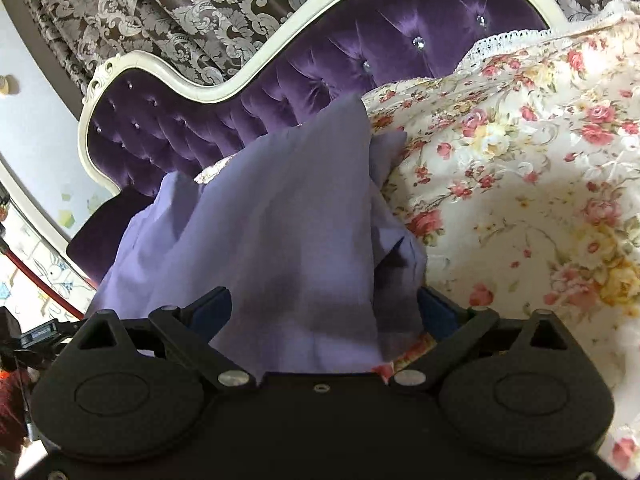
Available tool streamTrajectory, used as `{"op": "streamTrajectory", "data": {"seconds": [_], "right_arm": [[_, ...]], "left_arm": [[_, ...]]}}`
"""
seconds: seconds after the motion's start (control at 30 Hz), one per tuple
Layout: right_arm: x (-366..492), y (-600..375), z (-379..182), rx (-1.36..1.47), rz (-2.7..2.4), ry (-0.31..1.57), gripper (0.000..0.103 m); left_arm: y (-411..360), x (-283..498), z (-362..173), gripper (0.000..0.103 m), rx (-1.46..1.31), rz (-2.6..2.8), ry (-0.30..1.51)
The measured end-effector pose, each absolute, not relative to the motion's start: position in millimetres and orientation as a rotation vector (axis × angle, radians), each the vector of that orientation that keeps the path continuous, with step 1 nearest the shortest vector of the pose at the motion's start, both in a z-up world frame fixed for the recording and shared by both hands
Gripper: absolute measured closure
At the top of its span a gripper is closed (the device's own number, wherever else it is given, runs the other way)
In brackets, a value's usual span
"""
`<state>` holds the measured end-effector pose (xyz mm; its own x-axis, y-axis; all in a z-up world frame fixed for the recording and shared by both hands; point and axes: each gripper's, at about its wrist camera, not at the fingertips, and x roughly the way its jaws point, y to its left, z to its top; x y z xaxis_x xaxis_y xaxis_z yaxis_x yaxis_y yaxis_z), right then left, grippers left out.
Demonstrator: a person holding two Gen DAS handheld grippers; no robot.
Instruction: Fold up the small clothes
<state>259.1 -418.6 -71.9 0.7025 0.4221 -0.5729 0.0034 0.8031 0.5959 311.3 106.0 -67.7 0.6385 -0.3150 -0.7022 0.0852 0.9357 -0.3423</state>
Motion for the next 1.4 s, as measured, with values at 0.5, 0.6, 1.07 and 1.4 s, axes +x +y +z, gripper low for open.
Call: {"op": "streamTrajectory", "data": {"seconds": [0.5, 0.6, 1.07, 1.4], "right_arm": [[274, -408, -72, 0.544, 0.263, 0.773, 0.0], [274, -408, -71, 0.548, 0.262, 0.777, 0.001], [277, -402, -69, 0.493, 0.263, 0.794, 0.001], [269, -397, -45, 0.386, 0.222, 0.795, 0.083]], "left_arm": [[80, 325, -70, 0.0, -0.21, -0.14, 0.821], [83, 323, -69, 0.0, -0.215, -0.138, 0.83], [77, 331, -73, 0.0, -0.164, -0.203, 0.82], [68, 318, -57, 0.001, -0.093, -0.213, 0.858]]}}
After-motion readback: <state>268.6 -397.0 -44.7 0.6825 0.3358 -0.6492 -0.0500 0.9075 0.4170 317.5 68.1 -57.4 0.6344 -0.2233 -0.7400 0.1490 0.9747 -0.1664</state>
